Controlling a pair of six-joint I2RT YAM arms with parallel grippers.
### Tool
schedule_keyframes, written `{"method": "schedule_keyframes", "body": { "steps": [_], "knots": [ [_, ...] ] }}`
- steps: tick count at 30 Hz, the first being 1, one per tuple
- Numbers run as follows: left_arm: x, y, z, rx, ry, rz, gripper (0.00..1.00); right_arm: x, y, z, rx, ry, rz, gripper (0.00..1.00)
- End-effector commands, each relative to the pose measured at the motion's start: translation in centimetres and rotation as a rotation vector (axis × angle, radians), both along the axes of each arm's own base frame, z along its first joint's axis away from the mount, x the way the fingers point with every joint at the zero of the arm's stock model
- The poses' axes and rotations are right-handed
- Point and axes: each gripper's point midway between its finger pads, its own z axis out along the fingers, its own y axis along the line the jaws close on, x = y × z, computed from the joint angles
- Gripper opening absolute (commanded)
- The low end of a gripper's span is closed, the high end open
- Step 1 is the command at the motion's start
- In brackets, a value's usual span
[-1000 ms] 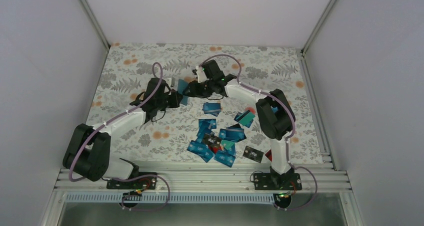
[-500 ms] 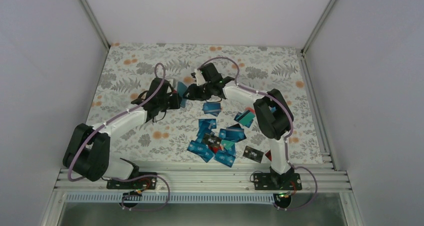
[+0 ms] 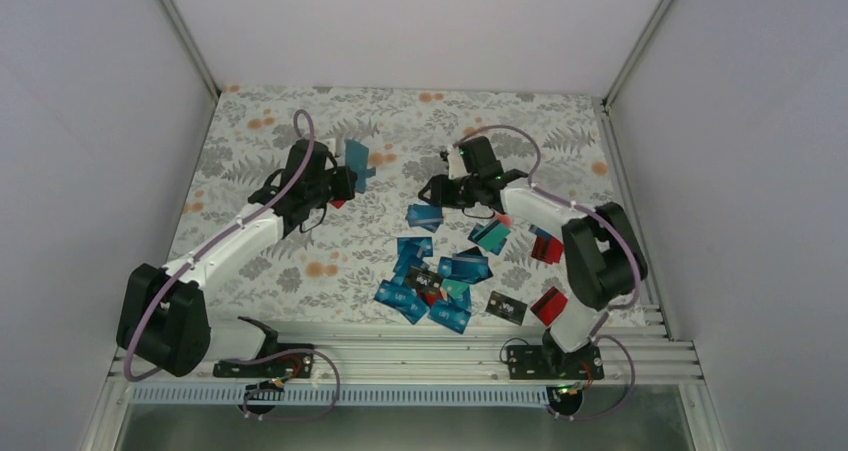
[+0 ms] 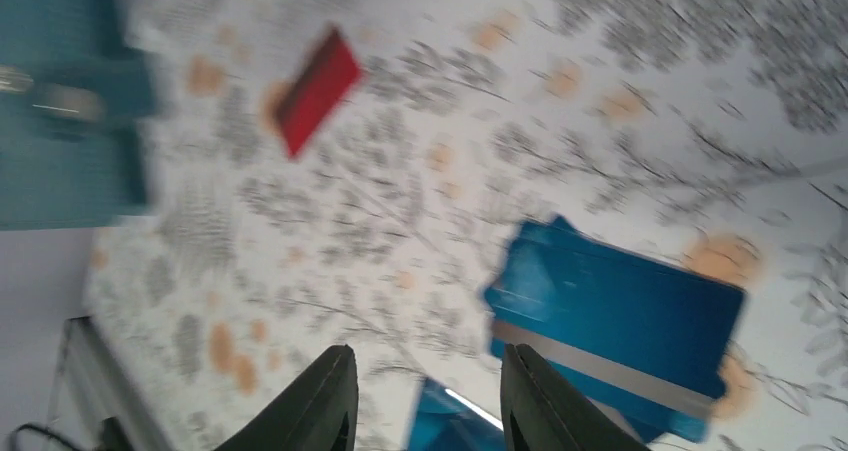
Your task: Put the credit cards into the card holder
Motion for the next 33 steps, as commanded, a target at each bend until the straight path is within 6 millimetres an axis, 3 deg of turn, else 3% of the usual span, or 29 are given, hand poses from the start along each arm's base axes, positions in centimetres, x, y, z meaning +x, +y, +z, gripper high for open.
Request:
{"method": "schedule_keyframes", "body": {
  "steps": [1, 4, 12, 16, 23, 33],
  "knots": [
    [0.4, -0.5, 0.4, -0.031, -0.025, -0.013, 0.02, -0.9, 2.0, 6.3, 0.144, -0.158, 0.121, 0.37],
    [0.9, -0.9, 0.6, -0.041, -0.033, -0.026, 0.02, -0.6, 2.8, 8.7, 0.179, -0.201, 0.163, 0.39],
    [1.1, -1.5, 2.3, -0.105, 0.006, -0.023, 0.02, 1.2, 3.3, 12.7, 0.179, -0.260, 0.147, 0.46],
    [0.7, -1.2, 2.6, -0.102, 0.004, -0.021, 0.02, 0.5, 2.8, 13.7, 0.180, -0.299, 0.147, 0.57],
    [-1.0, -0.8, 1.7, -0.106, 0.021, -0.010, 0.02, -1.4, 0.5, 12.2, 0.120, -0.327, 0.105, 0.67],
    [-2.5, -1.9, 2.6, -0.109, 0.142, 0.006, 0.02, -4.5, -2.4, 15.8, 0.099, -0.398, 0.064, 0.81]
  ]
}}
